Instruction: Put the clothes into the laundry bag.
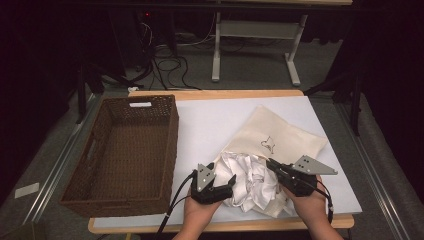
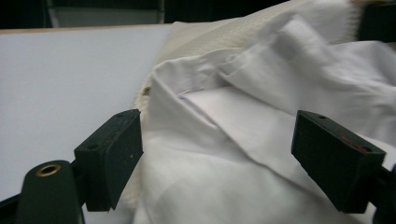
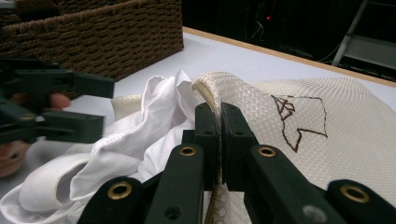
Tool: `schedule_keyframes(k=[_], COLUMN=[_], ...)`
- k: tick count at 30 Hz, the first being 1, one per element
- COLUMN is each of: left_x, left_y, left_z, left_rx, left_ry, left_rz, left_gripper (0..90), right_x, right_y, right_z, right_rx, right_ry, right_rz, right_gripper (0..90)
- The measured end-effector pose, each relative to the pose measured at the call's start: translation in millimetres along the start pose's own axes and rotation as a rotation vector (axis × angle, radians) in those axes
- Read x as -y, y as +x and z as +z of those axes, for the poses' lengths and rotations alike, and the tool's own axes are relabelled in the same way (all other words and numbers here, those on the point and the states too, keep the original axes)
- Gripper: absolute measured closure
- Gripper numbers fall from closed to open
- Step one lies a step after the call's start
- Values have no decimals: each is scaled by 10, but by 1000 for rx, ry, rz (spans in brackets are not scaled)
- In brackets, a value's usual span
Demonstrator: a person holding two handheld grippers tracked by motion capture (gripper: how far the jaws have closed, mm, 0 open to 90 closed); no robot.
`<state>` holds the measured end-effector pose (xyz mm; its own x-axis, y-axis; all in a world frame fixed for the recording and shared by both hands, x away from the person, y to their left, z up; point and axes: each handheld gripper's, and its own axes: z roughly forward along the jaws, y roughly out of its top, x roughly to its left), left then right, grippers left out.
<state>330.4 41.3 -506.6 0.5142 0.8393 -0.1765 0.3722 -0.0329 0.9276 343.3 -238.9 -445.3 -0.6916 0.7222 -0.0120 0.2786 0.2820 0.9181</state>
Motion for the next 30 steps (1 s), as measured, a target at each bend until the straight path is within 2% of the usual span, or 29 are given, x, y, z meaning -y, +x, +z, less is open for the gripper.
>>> schedule_keyframes(k=[3,4,5,6,7,8,9,11,12,13,15,18,21,23,26,29,30], left_x=[-42,-66,-104,-114,-114,-115,-108,-93,-88,-88,-85,-88,-101,-156,-182,-179,-176], left_y=[33,46,56,60,60,66,79,39,16,16,-65,-127,-149,-175,-148,-154,-155], left_z=[94,146,240,276,276,298,302,266,250,250,234,313,382,494,488,407,295], left_rx=[-13,-18,-26,-36,-36,-40,-53,-59,-44,-44,-14,9,27,4,14,23,12], left_ry=[6,20,49,55,55,57,62,48,49,49,53,80,96,101,60,32,-2], left_rz=[12,12,33,34,34,30,13,45,59,59,98,123,125,113,54,61,77], left_gripper=[261,261,397,436,526,526,750,864,884,890,893,895,894,884,792,643,609], right_x=[4,3,-1,-3,-5,-5,-6,-9,-10,-12,-16,-24,-30,-41,-37,-31,-28], right_y=[-1,-5,-8,-7,-9,-9,-9,-16,-16,-18,-12,-4,-6,9,6,-2,-4], right_z=[1,3,6,5,6,6,12,16,16,17,20,26,31,27,21,12,2], right_rx=[0,-1,-2,-2,-1,-1,0,-2,-1,-1,1,3,2,0,0,-4,-5], right_ry=[3,1,-1,-1,-2,-2,-3,-6,-7,-8,-7,-6,-13,-17,-16,-18,-18], right_rz=[5,1,0,3,2,2,1,-4,-3,-6,-1,2,-6,-4,3,4,1], right_gripper=[875,876,876,876,876,876,876,876,876,876,876,876,876,877,876,876,876])
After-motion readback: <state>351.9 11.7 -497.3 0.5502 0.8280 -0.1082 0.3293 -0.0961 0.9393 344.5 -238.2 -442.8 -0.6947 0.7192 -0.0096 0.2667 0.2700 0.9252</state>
